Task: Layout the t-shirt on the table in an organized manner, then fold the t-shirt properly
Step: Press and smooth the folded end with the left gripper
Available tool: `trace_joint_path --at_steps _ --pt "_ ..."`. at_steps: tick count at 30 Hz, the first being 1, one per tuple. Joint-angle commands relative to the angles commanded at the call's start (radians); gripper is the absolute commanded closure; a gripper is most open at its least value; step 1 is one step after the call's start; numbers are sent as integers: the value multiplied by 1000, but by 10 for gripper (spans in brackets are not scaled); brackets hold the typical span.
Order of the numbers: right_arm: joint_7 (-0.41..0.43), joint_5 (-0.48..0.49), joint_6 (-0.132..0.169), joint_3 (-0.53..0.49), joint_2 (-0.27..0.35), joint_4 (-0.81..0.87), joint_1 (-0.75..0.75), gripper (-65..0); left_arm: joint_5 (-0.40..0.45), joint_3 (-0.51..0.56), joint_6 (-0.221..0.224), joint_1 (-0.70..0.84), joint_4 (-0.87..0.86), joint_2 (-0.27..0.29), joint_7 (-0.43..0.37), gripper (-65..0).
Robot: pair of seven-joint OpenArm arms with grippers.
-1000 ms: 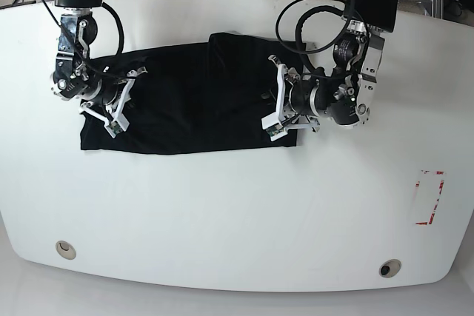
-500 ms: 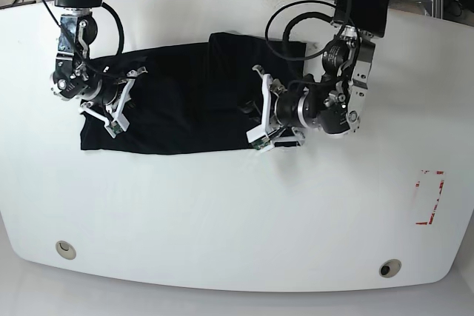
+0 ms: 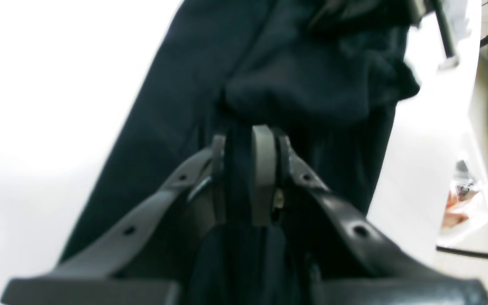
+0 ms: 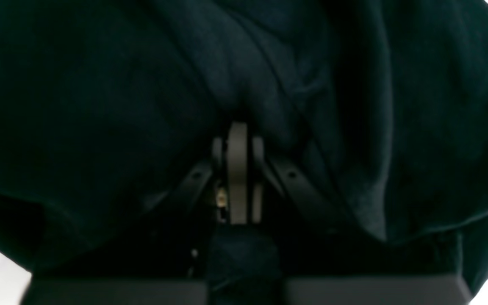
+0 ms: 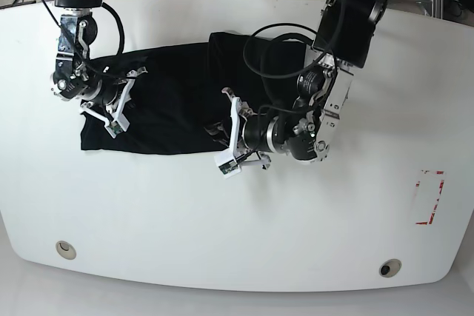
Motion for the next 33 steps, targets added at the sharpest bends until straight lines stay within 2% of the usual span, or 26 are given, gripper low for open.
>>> trace_joint_path --at_steps 4,6,11,13,15,18,33 --pt "0 0 0 0 3 0 0 -8 -2 -6 -2 2 35 -2 68 -92" --pt "0 0 0 0 3 0 0 -8 -2 -11 -2 5 81 -6 107 -142" --pt "0 0 0 0 2 0 0 -8 -2 -69 3 72 207 -77 184 -306" --pt "0 0 0 0 2 0 2 -8 -2 -87 3 92 230 -80 199 -333" --pt "0 0 0 0 0 0 2 -8 0 -98 3 114 252 -115 230 -339" --pt "0 0 0 0 0 0 0 -8 -2 -98 3 135 264 -135 247 -342" --pt "0 0 0 0 0 0 0 -8 2 -91 2 218 261 -135 247 -342"
